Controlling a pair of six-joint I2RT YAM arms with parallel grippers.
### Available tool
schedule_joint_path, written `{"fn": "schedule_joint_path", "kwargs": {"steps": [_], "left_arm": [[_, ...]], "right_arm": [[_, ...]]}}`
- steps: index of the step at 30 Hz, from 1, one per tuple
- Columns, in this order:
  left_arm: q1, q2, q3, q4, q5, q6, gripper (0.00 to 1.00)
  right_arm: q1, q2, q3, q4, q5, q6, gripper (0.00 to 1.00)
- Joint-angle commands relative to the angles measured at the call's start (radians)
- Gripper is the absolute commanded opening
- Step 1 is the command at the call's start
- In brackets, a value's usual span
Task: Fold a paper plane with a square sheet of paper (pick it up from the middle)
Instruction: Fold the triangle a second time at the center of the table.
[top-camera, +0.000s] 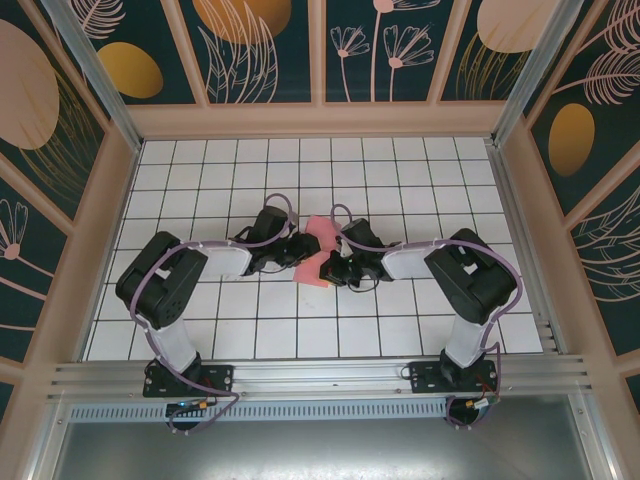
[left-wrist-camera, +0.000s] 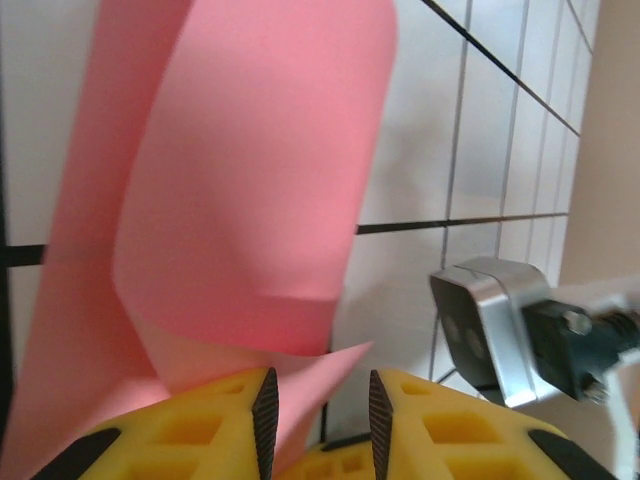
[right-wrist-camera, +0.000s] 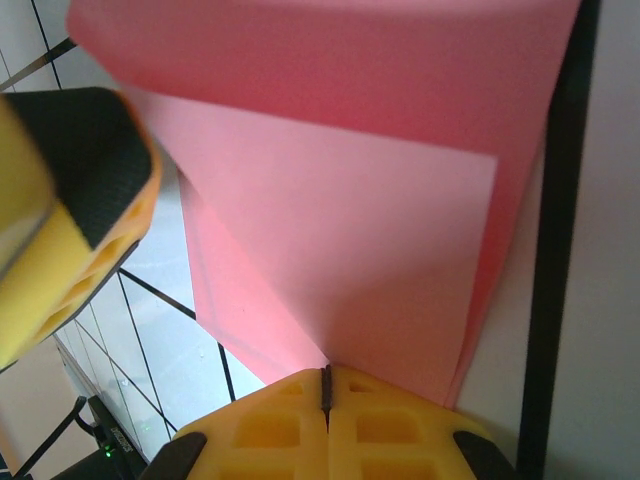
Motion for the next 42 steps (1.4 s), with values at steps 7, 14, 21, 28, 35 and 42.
{"fn": "schedule_joint_path", "kwargs": {"steps": [7, 14, 21, 28, 35, 42], "left_arm": [[-0.024, 0.053, 0.008, 0.06, 0.059, 0.003, 0.33], [-0.011, 0.098, 0.045, -0.121, -0.131, 0.029, 0.23], [0.033, 0.102, 0.033, -0.14, -0.156, 0.044, 0.22], [0.06, 0.102, 0.064, -0.158, -0.159, 0.068, 0.23], [0.085, 0.112, 0.087, -0.189, -0.182, 0.094, 0.24], [0.1, 0.121, 0.144, -0.242, -0.197, 0.126, 0.23]], "right_arm": [[0.0, 0.044, -0.014, -0.11, 0.031, -0.008, 0.0], [0.0, 0.045, -0.017, -0.151, 0.054, -0.026, 0.0], [-0.001, 0.05, -0.019, -0.159, 0.05, -0.04, 0.0], [-0.001, 0.055, -0.024, -0.153, 0.041, -0.042, 0.0], [0.0, 0.058, -0.027, -0.143, 0.027, -0.048, 0.0], [-0.001, 0.045, -0.025, -0.149, 0.022, -0.066, 0.0]]}}
